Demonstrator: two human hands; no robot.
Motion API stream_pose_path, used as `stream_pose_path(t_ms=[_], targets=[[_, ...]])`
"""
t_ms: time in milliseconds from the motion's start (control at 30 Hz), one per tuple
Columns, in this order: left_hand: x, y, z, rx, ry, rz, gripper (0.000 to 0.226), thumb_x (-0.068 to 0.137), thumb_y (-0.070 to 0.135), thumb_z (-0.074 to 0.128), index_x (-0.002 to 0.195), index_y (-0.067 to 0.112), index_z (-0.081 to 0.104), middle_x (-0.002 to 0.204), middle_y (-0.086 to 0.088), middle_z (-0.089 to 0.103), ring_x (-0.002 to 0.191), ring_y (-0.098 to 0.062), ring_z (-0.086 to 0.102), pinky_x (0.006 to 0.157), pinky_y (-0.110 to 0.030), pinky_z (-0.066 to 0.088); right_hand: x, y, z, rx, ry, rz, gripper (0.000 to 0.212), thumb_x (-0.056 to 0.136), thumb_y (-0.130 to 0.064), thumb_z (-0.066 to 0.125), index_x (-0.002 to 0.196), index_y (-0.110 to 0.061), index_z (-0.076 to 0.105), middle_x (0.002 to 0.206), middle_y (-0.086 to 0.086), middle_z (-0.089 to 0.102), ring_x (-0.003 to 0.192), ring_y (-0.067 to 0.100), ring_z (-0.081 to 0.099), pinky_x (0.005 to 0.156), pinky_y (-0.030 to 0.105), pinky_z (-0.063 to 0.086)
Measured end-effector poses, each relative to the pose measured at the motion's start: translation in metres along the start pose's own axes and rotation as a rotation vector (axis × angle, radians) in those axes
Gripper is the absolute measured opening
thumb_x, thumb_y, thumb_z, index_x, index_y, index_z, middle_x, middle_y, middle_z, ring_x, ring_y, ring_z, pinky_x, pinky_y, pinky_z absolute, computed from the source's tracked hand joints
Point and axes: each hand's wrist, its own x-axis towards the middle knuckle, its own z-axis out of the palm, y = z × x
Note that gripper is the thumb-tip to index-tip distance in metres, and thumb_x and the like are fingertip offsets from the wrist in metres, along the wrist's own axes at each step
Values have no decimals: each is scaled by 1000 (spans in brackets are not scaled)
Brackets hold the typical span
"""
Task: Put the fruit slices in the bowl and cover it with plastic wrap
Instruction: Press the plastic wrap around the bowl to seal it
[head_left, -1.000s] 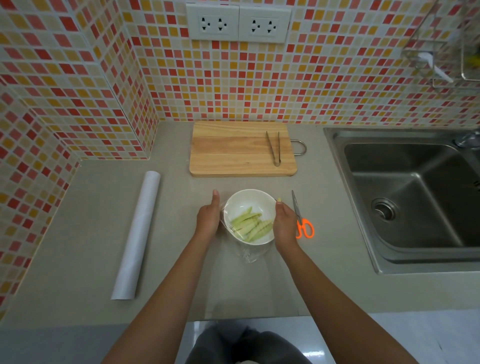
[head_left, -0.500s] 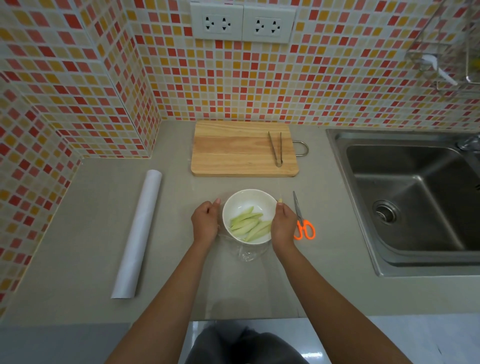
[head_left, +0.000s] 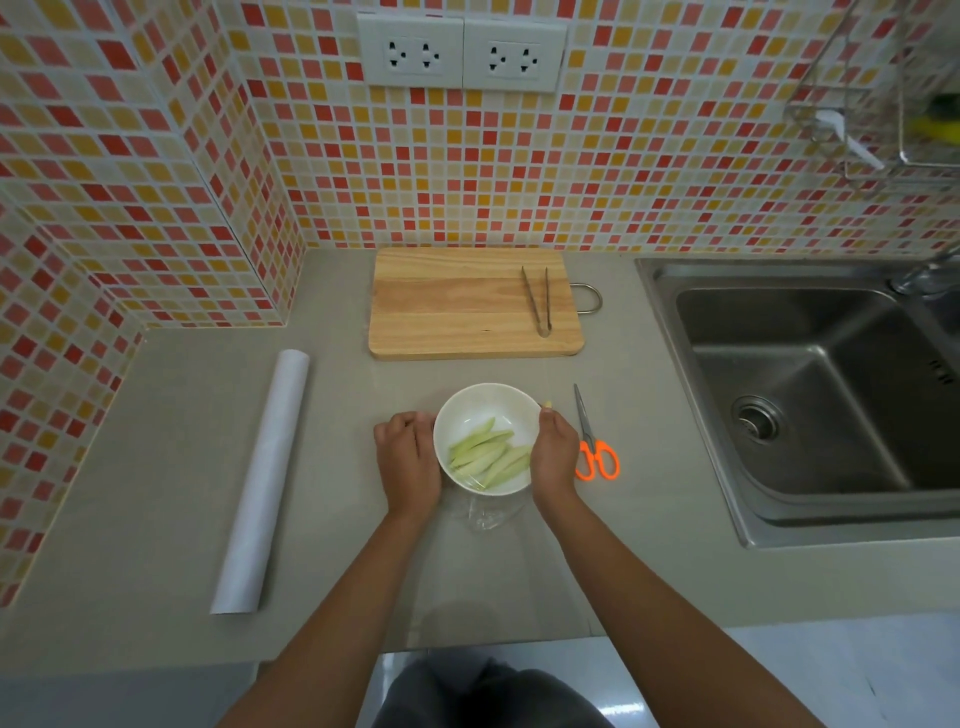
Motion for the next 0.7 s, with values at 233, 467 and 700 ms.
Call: stream_pose_path(t_ms=[233, 467, 700], targets=[[6, 14, -15, -72, 61, -14, 43, 103, 30, 29, 125, 13, 61, 121, -2, 63, 118, -17, 51, 100, -28, 38, 4, -10, -14, 120, -97, 36, 25, 96, -19, 49, 103, -8, 70, 100, 3, 70, 98, 17, 63, 89, 31, 48], [-10, 41, 2, -424, -105, -168, 52, 101, 45, 21, 140, 23, 47, 123, 19, 58, 117, -8, 55, 100, -24, 41, 21, -35, -4, -124, -336, -69, 30, 98, -17, 46, 114, -5, 68, 114, 7, 69, 96, 9, 64, 76, 10, 50], [24, 39, 2, -542, -290, -226, 53, 98, 54, 9, 117, 47, 59, 132, 9, 59, 118, -14, 56, 105, -33, 39, 7, -17, -4, -48, -354, -44, 27, 101, -14, 38, 103, -17, 65, 94, -3, 66, 84, 5, 61, 66, 7, 49]])
